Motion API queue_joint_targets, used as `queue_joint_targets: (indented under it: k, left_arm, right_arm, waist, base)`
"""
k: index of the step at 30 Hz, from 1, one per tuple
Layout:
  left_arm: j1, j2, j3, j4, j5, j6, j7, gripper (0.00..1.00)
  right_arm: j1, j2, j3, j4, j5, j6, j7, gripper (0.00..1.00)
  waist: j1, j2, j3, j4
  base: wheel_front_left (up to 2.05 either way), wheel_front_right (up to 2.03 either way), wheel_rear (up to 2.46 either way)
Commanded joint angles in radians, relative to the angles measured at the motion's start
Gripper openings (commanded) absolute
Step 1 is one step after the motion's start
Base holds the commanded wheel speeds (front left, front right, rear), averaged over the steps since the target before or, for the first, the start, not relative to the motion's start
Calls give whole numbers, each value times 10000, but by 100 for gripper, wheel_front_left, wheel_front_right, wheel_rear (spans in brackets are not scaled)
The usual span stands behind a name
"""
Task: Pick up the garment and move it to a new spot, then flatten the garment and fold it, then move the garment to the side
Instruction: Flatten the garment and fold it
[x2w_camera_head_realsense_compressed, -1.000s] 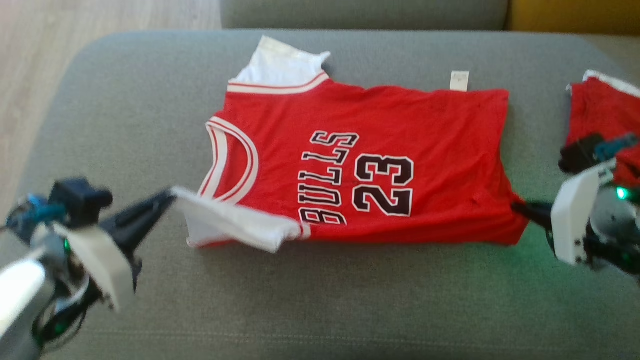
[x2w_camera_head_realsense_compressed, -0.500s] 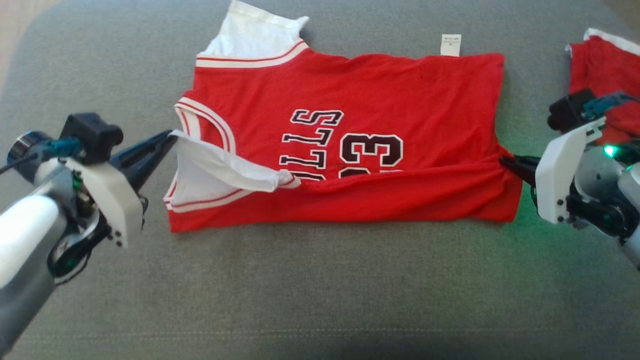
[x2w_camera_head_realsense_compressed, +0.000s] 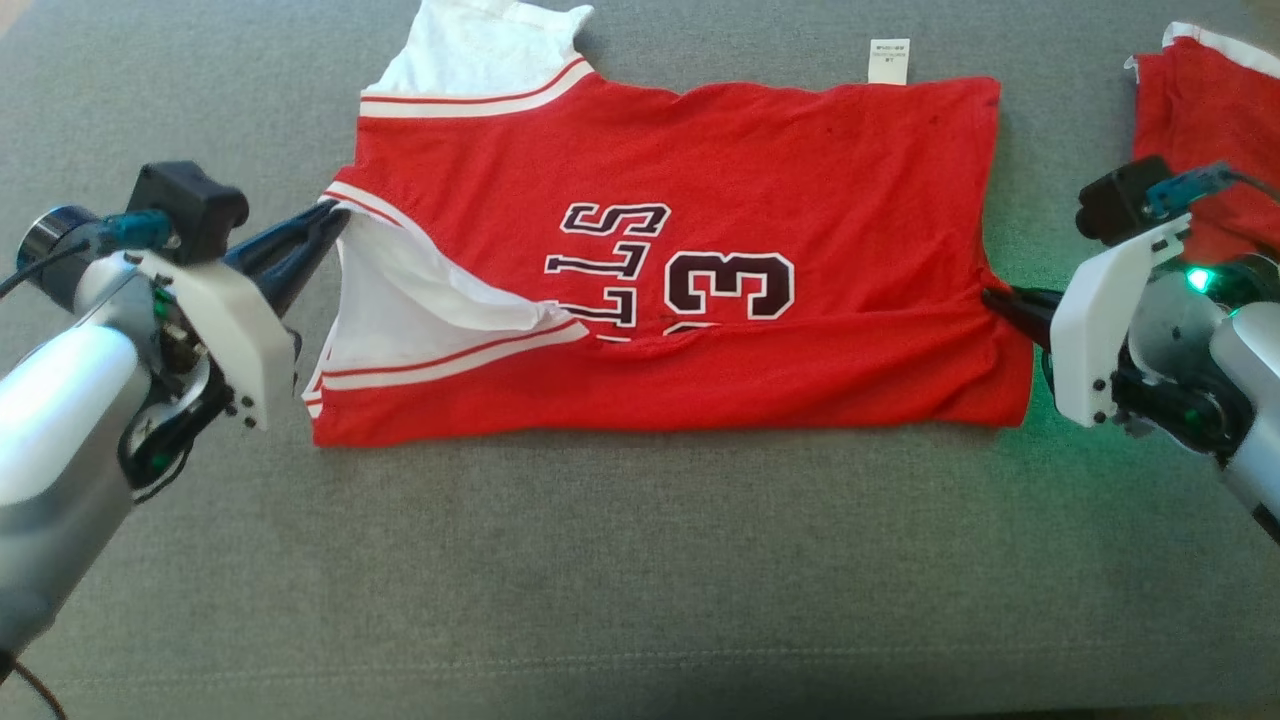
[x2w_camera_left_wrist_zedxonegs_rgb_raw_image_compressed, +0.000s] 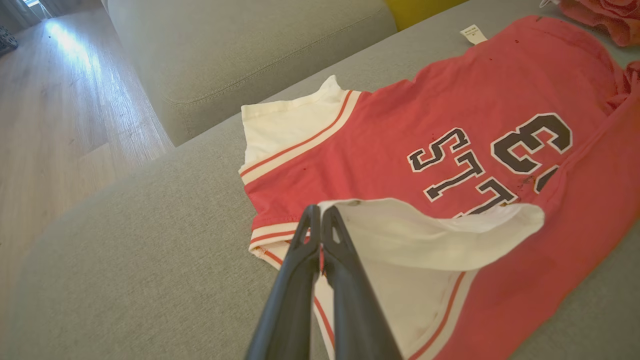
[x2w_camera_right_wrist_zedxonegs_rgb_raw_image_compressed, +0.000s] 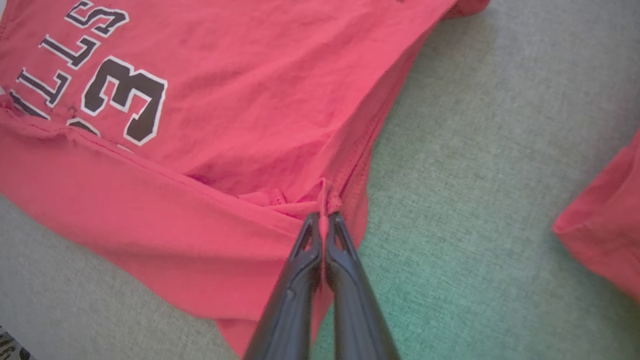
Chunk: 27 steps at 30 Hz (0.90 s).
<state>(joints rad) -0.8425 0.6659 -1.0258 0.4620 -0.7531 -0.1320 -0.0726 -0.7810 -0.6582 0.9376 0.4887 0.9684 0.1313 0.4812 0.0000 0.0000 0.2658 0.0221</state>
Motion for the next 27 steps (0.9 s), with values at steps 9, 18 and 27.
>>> queue_joint_targets:
  k: [9, 18, 27]
  left_arm:
    - [-1044, -253, 783, 1465, 14, 447, -1277, 100]
    - [73, -1059, 3643, 108, 150, 2420, -1886, 100]
    - [4698, -3657, 8122, -3742, 1177, 3192, -1890, 100]
  right_arm:
    - [-289, 517, -460, 537, 456, -6, -1440, 100]
    - [102, 817, -1474, 801, 4, -6, -4442, 100]
    - [2173, 1835, -3858, 906, -2141, -6, -7249, 100]
  waist:
    - [0, 0, 12, -71]
    - [0, 0, -545, 100]
    - [0, 0, -1064, 231]
  base:
    - [0, 0, 0]
    - [0, 0, 0]
    - [0, 0, 0]
